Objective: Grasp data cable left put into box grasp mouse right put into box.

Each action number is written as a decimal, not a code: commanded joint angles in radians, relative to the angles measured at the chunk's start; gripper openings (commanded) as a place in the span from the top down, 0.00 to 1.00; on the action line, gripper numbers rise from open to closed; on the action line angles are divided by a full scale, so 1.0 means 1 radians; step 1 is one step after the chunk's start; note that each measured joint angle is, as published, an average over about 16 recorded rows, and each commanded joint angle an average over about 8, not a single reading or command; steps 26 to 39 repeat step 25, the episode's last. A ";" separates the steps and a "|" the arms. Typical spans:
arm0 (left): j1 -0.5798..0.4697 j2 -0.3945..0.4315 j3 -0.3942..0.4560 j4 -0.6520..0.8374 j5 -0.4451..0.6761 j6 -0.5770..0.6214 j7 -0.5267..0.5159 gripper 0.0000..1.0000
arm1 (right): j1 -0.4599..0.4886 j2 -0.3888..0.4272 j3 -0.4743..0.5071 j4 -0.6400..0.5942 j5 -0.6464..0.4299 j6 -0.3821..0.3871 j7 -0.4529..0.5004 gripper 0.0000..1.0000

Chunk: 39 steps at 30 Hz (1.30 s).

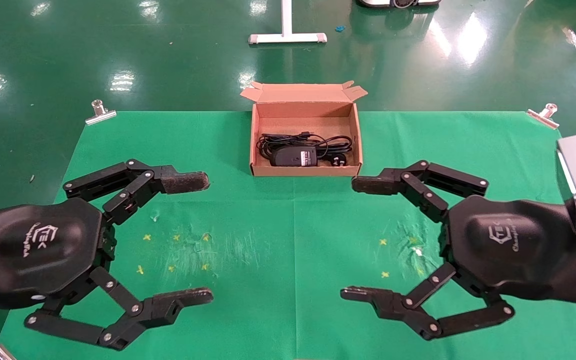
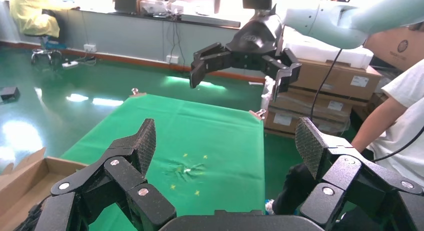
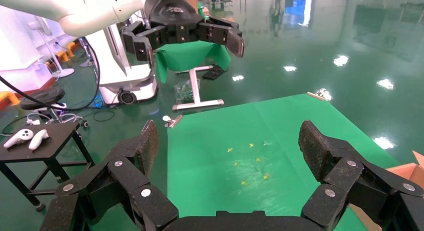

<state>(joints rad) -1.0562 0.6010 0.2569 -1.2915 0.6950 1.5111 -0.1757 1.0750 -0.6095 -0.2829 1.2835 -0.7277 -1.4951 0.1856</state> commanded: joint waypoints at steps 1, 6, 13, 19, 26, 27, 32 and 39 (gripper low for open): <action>0.006 -0.003 -0.007 -0.002 -0.011 0.005 0.003 0.00 | 0.000 0.000 0.000 0.000 0.000 0.000 0.000 0.00; -0.002 0.001 0.003 0.001 0.005 -0.002 -0.002 0.00 | 0.000 0.000 0.000 0.000 0.000 0.000 0.000 0.00; -0.009 0.005 0.012 0.004 0.019 -0.008 -0.007 0.00 | 0.000 0.000 0.000 -0.001 0.000 0.001 0.000 0.00; -0.013 0.007 0.016 0.006 0.026 -0.011 -0.009 0.00 | 0.001 -0.001 0.000 -0.001 -0.001 0.001 0.000 0.00; -0.015 0.008 0.018 0.006 0.029 -0.013 -0.010 0.00 | 0.001 -0.001 0.000 -0.001 -0.001 0.001 0.000 0.00; -0.015 0.008 0.018 0.006 0.029 -0.013 -0.010 0.00 | 0.001 -0.001 0.000 -0.001 -0.001 0.001 0.000 0.00; -0.015 0.008 0.018 0.006 0.029 -0.013 -0.010 0.00 | 0.001 -0.001 0.000 -0.001 -0.001 0.001 0.000 0.00; -0.015 0.008 0.018 0.006 0.029 -0.013 -0.010 0.00 | 0.001 -0.001 0.000 -0.001 -0.001 0.001 0.000 0.00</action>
